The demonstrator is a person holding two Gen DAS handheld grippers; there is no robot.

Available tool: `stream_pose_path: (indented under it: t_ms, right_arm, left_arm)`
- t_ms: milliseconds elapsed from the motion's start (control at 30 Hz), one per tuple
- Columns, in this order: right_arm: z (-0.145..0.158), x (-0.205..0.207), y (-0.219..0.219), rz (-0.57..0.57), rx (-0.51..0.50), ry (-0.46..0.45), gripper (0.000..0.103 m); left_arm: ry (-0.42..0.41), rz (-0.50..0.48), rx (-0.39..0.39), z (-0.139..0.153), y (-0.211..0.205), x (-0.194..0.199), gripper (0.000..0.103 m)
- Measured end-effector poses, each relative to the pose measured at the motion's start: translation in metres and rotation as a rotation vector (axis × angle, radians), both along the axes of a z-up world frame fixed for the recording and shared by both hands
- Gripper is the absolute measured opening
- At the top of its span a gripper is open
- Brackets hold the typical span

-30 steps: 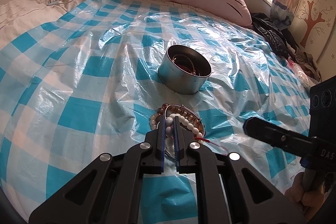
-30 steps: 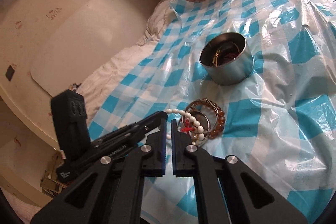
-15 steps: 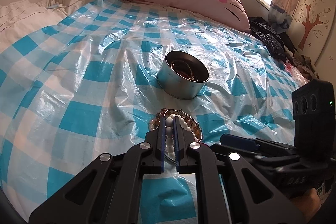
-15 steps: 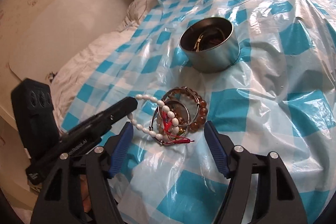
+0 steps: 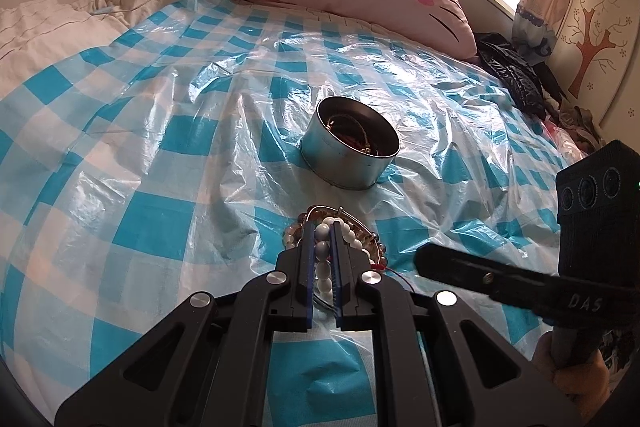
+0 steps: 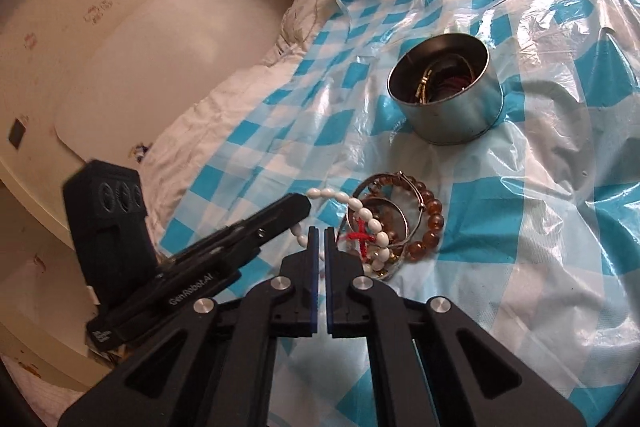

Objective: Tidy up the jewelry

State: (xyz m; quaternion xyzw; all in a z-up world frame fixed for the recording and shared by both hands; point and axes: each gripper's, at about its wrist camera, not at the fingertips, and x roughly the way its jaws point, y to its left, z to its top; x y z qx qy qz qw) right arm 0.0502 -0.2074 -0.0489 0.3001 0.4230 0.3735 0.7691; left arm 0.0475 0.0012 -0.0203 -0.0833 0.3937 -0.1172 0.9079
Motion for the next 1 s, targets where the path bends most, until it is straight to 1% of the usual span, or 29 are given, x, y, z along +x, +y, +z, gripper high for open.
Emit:
stream_pose_path:
  t_ms: [33,100,167,200,267,300,333,367,400,500,600,633,667,700,733,767,800,833,933,1000]
  right_arm:
    - [0.003,-0.001,-0.007,-0.010,0.058,-0.012,0.003]
    - [0.006,-0.002,-0.018,-0.029,0.137,-0.023,0.003]
    - [0.006,-0.001,-0.023,-0.042,0.169,-0.015,0.003]
    - [0.005,0.001,-0.024,-0.052,0.160,-0.006,0.003]
    - [0.002,0.003,-0.022,-0.087,0.080,0.027,0.004]
    - [-0.001,0.005,-0.020,-0.100,0.037,0.047,0.007]
    - [-0.004,0.007,-0.017,-0.102,-0.003,0.068,0.018]
    - [-0.007,0.009,-0.012,-0.101,-0.050,0.085,0.055]
    - [-0.009,0.011,-0.007,-0.093,-0.090,0.092,0.072]
    - [-0.012,0.012,0.012,-0.031,-0.171,0.078,0.072]
    - [-0.017,0.014,0.028,0.001,-0.298,0.067,0.071]
    - [-0.019,0.014,0.032,0.010,-0.332,0.057,0.067]
    - [-0.019,0.014,0.035,0.022,-0.349,0.049,0.049]
    - [-0.020,0.013,0.038,0.042,-0.350,0.048,0.033]
    - [-0.021,0.012,0.039,0.046,-0.365,0.042,0.029]
    - [-0.019,0.010,0.040,0.049,-0.381,0.030,0.020]
    - [-0.017,0.008,0.041,0.058,-0.376,0.017,0.009]
    - [-0.014,0.006,0.043,0.072,-0.364,0.001,0.008]
    - [-0.007,-0.001,0.051,0.091,-0.398,-0.040,0.007]
    - [-0.004,-0.003,0.050,0.097,-0.363,-0.047,0.006]
  left_arm:
    - [-0.001,0.000,0.001,0.000,0.000,0.000,0.007]
    - [0.000,0.000,0.001,0.000,0.000,0.000,0.007]
    - [0.002,0.002,0.001,0.000,0.000,0.000,0.007]
    - [0.002,0.002,0.001,0.000,0.000,0.000,0.007]
    - [0.003,0.002,0.000,0.000,0.000,0.000,0.007]
    - [0.003,0.002,-0.001,0.000,0.000,0.000,0.007]
    - [0.004,0.002,-0.001,0.000,0.000,0.000,0.007]
    - [0.002,0.001,0.000,0.000,0.000,0.000,0.007]
    - [0.003,0.001,0.000,0.000,0.000,0.000,0.007]
    - [0.004,-0.002,0.000,-0.001,-0.001,0.001,0.007]
    - [0.004,-0.001,0.000,-0.001,-0.001,0.001,0.007]
    - [0.004,0.000,0.000,-0.001,-0.001,0.001,0.007]
    - [0.004,0.001,-0.004,-0.001,-0.001,0.001,0.007]
    - [0.004,0.001,-0.004,-0.001,-0.001,0.001,0.007]
    - [0.003,0.002,-0.005,-0.001,-0.001,0.000,0.007]
    - [0.002,0.003,-0.005,-0.001,-0.002,0.000,0.007]
    - [0.001,0.003,-0.007,-0.001,-0.001,0.000,0.007]
    - [0.001,0.003,-0.009,-0.001,0.000,0.000,0.007]
    - [-0.001,0.001,-0.006,0.000,-0.001,0.000,0.007]
    - [-0.001,0.003,-0.007,-0.001,0.000,0.000,0.007]
